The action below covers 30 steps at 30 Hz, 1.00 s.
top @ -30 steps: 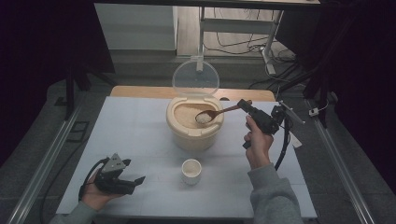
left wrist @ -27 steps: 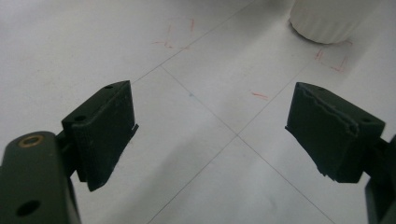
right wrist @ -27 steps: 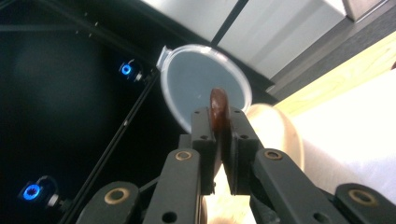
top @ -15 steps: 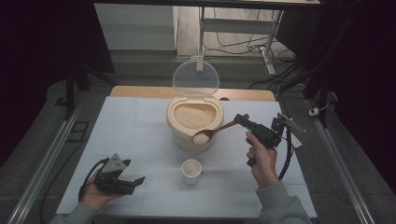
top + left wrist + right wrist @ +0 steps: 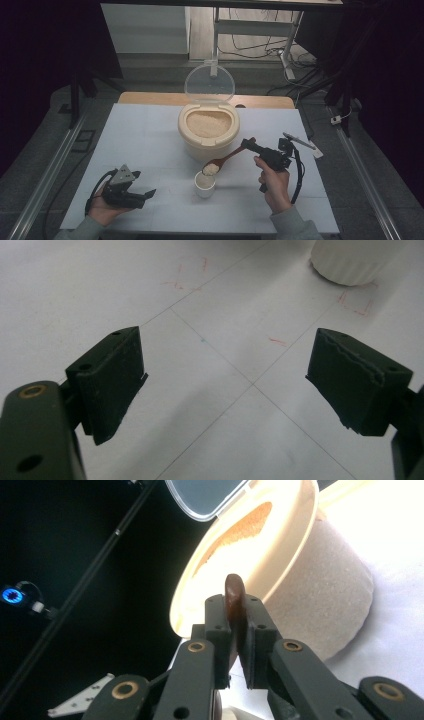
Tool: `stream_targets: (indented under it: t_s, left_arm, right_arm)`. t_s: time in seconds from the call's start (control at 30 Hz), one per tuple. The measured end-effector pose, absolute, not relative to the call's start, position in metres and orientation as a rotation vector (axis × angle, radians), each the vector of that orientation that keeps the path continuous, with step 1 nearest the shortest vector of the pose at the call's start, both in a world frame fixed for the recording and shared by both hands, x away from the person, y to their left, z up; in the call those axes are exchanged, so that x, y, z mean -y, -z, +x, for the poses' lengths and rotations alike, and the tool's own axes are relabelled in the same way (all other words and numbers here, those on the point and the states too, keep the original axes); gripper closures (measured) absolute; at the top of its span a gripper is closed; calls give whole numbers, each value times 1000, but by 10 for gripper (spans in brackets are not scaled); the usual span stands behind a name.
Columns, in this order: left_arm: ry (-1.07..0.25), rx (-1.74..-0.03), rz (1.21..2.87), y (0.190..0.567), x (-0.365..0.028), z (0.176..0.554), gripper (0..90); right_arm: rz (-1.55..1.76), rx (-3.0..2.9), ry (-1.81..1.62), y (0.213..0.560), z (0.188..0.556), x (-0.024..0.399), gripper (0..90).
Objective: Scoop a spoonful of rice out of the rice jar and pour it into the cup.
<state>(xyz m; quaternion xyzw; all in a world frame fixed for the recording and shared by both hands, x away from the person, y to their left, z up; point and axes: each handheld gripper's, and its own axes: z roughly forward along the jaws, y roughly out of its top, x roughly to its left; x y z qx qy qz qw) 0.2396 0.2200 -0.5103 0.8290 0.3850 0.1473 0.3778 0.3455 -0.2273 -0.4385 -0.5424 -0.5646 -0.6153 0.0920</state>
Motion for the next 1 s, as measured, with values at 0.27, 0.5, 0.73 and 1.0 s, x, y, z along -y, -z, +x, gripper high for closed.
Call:
stream_targets:
  t_s: [0.27,0.5,0.73,1.0]
  left_arm:
    - [-376,-984,2120,510,-220,239,148]
    - [-378,-978,2129,511,-219,239,148]
    - [-379,-982,2121,511,-220,239,149]
    - [-383,-980,2123,512,-219,238,149]
  right_arm:
    - [-1557,1906,1851,431,339,210,836]
    - [-1430,2096,1943,420,325,197,835]
    - [-1275,2221,2061,413,309,194,836]
    - [-1219,2212,2128,410,305,204,835]
